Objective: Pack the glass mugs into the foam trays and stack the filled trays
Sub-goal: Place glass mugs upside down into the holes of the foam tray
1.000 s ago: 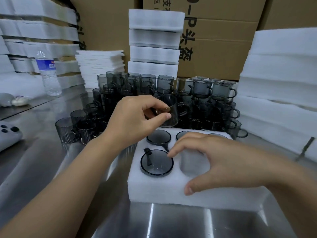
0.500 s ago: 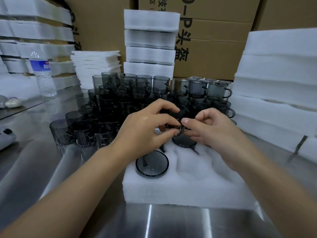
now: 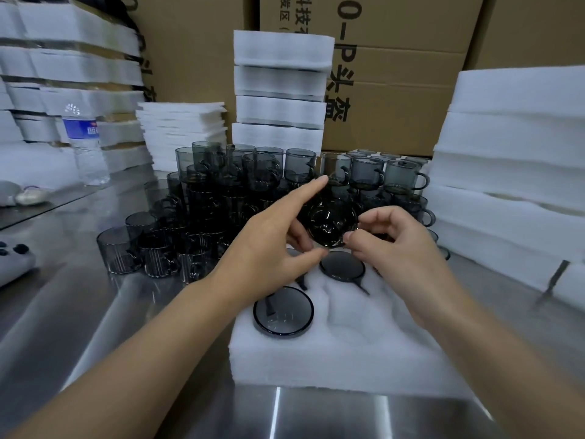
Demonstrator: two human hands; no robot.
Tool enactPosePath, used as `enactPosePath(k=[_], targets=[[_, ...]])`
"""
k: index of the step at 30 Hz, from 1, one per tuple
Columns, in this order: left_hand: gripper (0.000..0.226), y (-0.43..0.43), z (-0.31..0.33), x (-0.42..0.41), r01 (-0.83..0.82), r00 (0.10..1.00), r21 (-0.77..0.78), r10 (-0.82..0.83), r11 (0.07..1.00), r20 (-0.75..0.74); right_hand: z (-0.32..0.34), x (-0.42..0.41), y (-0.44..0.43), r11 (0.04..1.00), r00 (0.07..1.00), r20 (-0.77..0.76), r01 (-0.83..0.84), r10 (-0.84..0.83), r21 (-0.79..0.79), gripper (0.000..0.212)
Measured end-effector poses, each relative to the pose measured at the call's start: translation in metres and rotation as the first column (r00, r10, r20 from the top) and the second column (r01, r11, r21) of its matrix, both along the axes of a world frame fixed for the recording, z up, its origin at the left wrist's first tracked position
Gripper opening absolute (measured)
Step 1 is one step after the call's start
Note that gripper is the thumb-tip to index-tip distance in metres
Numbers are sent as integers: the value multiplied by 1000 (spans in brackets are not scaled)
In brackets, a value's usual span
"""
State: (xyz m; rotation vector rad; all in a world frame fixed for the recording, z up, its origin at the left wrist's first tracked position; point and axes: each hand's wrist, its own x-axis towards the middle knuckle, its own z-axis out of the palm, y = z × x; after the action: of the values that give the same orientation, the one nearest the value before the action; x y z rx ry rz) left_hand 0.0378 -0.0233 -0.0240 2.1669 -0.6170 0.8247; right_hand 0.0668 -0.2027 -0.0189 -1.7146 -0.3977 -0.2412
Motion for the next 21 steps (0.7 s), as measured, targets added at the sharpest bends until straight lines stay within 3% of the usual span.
enactPosePath(k=[8,13,21], targets=[[83,3,-6,5,48,994,-48,-53,998,-100,-1,-4,1,998,990,140,9,-19,68,22],[64,-1,0,1,57,994,-79,-64,995,-91,2,-2,2,990,984,158,59,-80,132,27],[58,0,-1,2,33,993,-147,-50,989,-110,8,-8,1,978,981,156,86,-116,191,32]])
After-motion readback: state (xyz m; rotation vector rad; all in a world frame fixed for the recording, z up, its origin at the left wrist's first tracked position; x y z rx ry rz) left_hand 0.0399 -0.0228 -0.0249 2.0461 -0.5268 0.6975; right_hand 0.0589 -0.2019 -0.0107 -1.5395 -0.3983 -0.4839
